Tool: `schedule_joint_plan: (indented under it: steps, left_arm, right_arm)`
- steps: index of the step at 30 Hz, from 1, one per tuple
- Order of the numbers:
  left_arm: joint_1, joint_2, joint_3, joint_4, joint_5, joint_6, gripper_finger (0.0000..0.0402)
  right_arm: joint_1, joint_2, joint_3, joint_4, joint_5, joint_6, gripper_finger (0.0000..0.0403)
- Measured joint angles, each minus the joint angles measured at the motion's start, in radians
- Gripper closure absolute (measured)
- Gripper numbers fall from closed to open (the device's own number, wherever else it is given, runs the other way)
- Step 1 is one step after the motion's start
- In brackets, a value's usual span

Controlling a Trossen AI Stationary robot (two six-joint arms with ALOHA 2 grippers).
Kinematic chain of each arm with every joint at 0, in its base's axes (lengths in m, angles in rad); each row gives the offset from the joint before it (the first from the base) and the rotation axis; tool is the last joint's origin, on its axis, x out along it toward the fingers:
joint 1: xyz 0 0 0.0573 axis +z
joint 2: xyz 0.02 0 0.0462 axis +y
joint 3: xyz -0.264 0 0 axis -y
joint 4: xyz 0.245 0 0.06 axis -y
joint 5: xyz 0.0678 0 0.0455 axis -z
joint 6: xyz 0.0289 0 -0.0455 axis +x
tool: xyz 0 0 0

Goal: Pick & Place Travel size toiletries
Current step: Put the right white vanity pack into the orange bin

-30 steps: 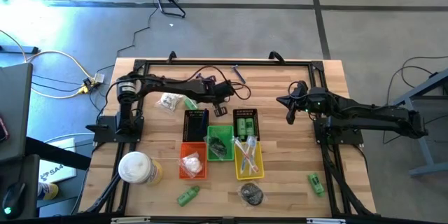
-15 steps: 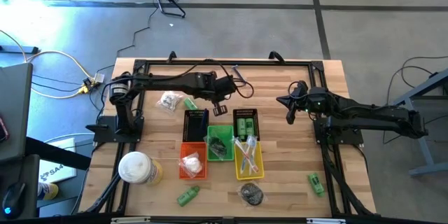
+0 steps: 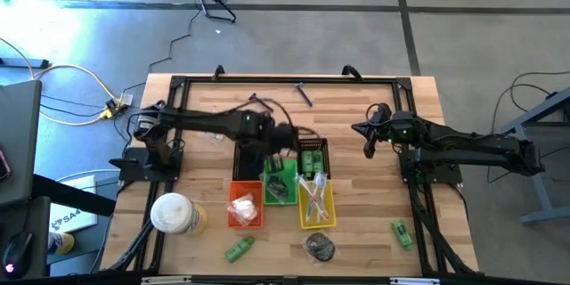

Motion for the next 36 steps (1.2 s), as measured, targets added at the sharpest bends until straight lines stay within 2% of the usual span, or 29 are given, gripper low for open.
schedule_joint_plan:
  steps: [4,8,14,21,29,36]
  left_arm:
    - [-0.096,0.000,0.012,-0.092,0.006,-0.143,0.0399]
    - [-0.185,0.000,0.012,-0.151,0.054,-0.272,0.0399]
    - [-0.299,0.000,0.012,-0.172,0.119,-0.400,0.0398]
    - [-0.389,0.001,0.012,-0.172,0.120,-0.534,0.0398]
    - [-0.447,0.001,-0.060,-0.161,0.137,-0.643,0.0398]
    - [-0.457,0.001,-0.183,-0.069,0.196,-0.606,0.0398]
  right_arm:
    - [0.000,0.003,0.000,0.002,0.000,-0.002,0.0401]
    - [0.000,0.003,0.000,0.012,0.000,-0.015,0.0401]
    - [0.000,0.003,0.000,0.066,0.000,-0.064,0.0401]
    - [0.000,0.003,0.000,0.150,0.000,-0.099,0.0401]
    - [0.000,0.003,0.000,0.197,0.000,-0.144,0.0401]
    - [0.000,0.003,0.000,0.203,0.000,-0.147,0.0401]
